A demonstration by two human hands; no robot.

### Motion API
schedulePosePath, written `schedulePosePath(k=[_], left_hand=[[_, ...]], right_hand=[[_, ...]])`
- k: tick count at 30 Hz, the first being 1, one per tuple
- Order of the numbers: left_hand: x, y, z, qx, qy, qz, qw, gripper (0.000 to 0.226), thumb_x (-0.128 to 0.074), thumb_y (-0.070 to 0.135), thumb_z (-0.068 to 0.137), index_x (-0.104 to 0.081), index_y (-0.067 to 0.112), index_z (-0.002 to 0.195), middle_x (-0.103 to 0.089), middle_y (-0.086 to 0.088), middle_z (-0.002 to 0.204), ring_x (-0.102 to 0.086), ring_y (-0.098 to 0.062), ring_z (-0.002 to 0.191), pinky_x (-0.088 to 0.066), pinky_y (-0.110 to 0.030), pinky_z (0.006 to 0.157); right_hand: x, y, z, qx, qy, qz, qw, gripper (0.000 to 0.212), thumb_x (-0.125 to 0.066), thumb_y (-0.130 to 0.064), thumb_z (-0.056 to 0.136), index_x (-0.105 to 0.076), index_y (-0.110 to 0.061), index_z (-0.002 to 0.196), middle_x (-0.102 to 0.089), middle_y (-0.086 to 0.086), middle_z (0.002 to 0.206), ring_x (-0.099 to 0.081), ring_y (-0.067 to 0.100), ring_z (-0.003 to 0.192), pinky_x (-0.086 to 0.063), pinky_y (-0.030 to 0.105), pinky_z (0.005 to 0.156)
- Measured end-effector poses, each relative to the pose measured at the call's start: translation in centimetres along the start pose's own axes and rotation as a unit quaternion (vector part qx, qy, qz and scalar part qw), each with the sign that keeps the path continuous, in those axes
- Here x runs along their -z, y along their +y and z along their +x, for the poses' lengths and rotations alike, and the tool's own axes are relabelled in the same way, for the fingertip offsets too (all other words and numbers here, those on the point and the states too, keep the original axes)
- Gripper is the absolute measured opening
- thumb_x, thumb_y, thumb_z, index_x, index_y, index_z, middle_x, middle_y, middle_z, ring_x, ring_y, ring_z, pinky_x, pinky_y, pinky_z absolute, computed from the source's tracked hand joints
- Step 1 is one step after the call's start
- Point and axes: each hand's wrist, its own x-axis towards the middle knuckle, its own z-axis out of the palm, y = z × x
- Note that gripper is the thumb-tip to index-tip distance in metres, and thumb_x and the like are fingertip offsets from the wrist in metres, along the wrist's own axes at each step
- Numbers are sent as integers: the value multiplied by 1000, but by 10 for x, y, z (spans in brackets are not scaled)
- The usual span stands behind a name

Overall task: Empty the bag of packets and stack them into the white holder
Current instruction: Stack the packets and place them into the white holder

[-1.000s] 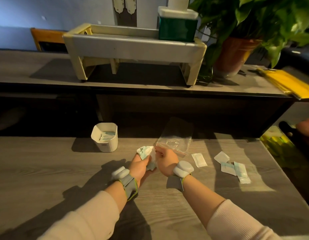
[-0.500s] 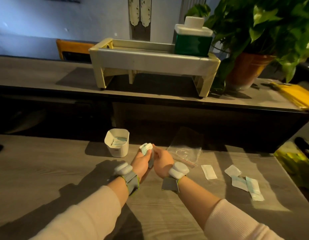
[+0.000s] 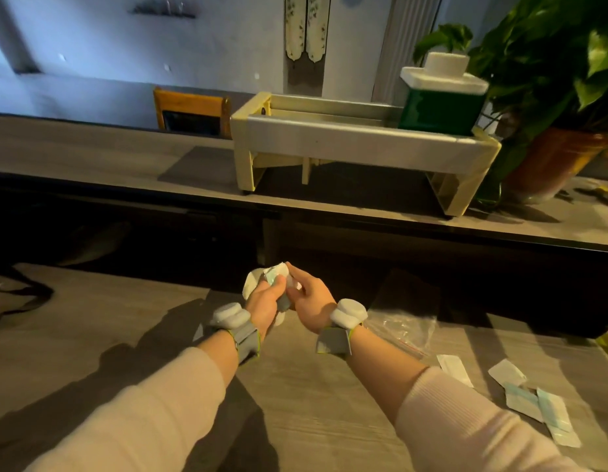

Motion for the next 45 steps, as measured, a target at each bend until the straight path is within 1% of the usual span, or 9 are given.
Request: schedulePosePath(k=[5, 9, 18, 23, 29, 34, 36, 42, 45], left_hand=[[35, 15, 37, -39, 1, 163, 986, 52, -55, 31, 93, -39, 16, 140, -52, -8, 136, -50, -25, 125, -40, -32, 102], [59, 21, 65, -27, 30, 249, 968, 76, -67, 35, 82, -30, 14, 145, -37, -6, 149, -33, -27, 139, -30, -39, 114], [79, 15, 115, 77, -8, 439, 895, 100, -73, 23, 78, -6, 3, 150, -25, -19, 154, -31, -36, 140, -36, -43, 109], [73, 1, 127, 104, -33, 484, 868, 89, -64, 19, 85, -6, 1, 150, -30, -21, 150, -37, -36, 136, -42, -40, 104], [69, -12, 139, 85, -36, 529, 843, 43, -53, 16, 86, -39, 3, 125, -49, -20, 124, -53, -37, 109, -48, -39, 87], [68, -24, 151, 76, -29, 519, 851, 27, -48, 6, 86, -47, 1, 113, -49, -19, 94, -57, -37, 96, -33, -32, 67], [68, -22, 150, 80, -38, 507, 858, 6, -47, 3, 87, -45, 2, 93, -43, -14, 80, -54, -32, 81, -30, -30, 64], [63, -23, 149, 85, -35, 488, 868, 29, -48, 3, 88, -45, -3, 116, -50, -22, 111, -56, -36, 93, -33, -31, 66], [58, -23, 145, 81, -33, 488, 869, 44, -51, 5, 85, -44, -2, 128, -52, -22, 125, -54, -40, 111, -49, -42, 87]], right_hand=[[-9, -12, 29, -36, 23, 13, 999, 46, -53, -21, 94, -36, -18, 137, -63, 6, 109, -63, 25, 100, -54, 42, 90], [-9, -17, 55, -44, -3, -112, 993, 47, -55, -21, 90, -35, -17, 133, -57, 7, 120, -60, 29, 106, -52, 43, 90], [-37, -2, 100, -56, -36, -397, 915, 36, -52, -24, 89, -44, -19, 124, -64, 7, 112, -57, 34, 109, -24, 54, 107], [-47, 3, 111, -70, -56, -421, 903, 34, -56, -30, 89, -48, -19, 120, -67, 6, 110, -60, 33, 108, -22, 52, 108], [-50, 7, 113, -63, -63, -419, 904, 31, -52, -33, 92, -51, -19, 120, -69, 8, 108, -61, 34, 106, -22, 51, 109], [-49, 11, 114, -39, -54, -421, 905, 25, -55, -25, 89, -57, -22, 115, -68, 6, 109, -60, 31, 106, -26, 46, 106], [-49, 12, 113, -32, -41, -421, 905, 23, -55, -30, 90, -62, -24, 112, -65, 5, 111, -58, 30, 108, -25, 47, 105], [-45, 15, 110, -59, -10, -423, 904, 20, -52, -31, 91, -65, -33, 106, -69, -1, 103, -61, 28, 102, -19, 54, 106], [-48, 21, 104, -65, 15, -408, 911, 22, -54, -26, 89, -61, -29, 109, -70, 0, 101, -61, 29, 100, -21, 52, 104]])
